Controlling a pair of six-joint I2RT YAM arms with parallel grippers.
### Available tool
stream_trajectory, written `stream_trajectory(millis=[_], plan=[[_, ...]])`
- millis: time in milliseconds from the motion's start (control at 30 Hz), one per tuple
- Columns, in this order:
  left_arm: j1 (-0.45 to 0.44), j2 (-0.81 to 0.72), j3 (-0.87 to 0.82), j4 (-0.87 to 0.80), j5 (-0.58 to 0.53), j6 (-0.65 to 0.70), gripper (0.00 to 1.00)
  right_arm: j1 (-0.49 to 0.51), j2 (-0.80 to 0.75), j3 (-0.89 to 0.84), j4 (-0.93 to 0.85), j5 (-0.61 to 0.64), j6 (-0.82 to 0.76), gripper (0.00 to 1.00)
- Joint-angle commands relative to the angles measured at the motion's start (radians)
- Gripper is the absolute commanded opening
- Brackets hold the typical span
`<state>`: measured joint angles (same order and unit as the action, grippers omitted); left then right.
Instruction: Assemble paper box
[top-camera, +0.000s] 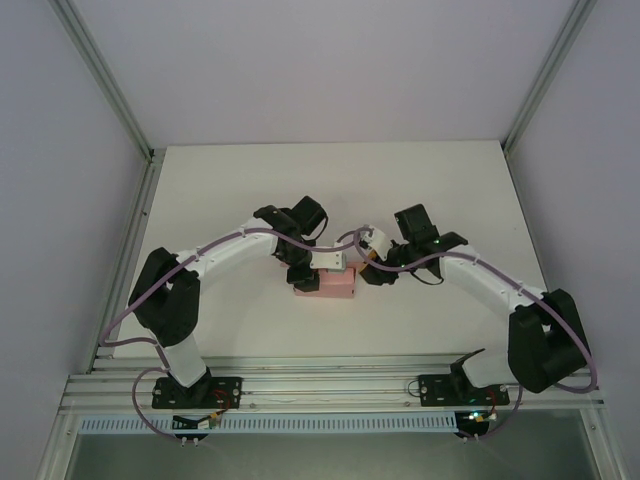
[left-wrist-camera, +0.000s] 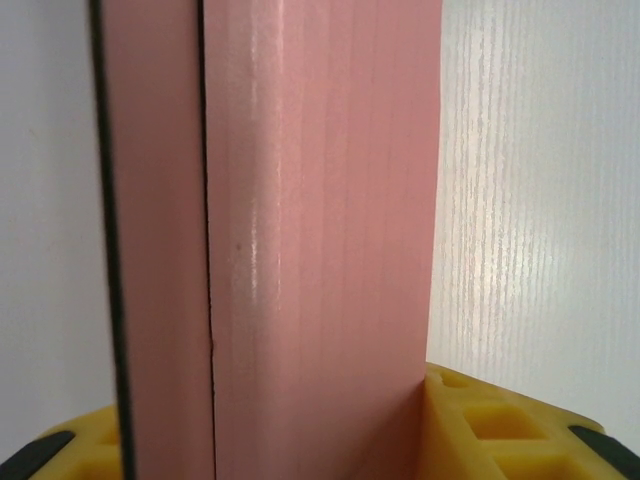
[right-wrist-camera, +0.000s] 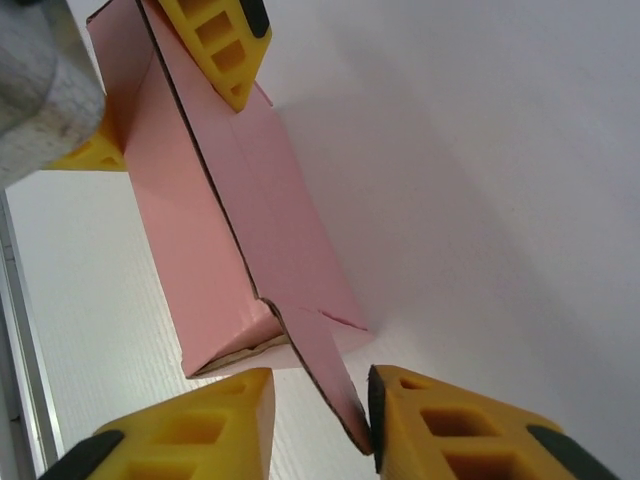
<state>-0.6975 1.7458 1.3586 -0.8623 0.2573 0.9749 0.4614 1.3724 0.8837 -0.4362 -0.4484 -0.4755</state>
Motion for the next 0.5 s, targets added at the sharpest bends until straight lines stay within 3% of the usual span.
stream_trajectory(millis=[0,67,233,467], plan=[[0.007,0.016,0.02,-0.014,0.009,-0.005,0.43,0.005,0.005,0.048,-0.011,-0.025,-0.003,0.26],[0.007,0.017,0.024,-0.02,0.013,-0.012,0.44,0.006,0.007,0.057,-0.034,-0.035,-0.005,0.25],[0.008,0.017,0.026,-0.02,0.024,-0.009,0.43,0.008,0.006,0.059,-0.014,-0.02,0.003,0.31],[0.007,0.017,0.023,-0.012,0.008,-0.016,0.43,0.01,0.034,0.101,-0.089,-0.07,-0.017,0.19]])
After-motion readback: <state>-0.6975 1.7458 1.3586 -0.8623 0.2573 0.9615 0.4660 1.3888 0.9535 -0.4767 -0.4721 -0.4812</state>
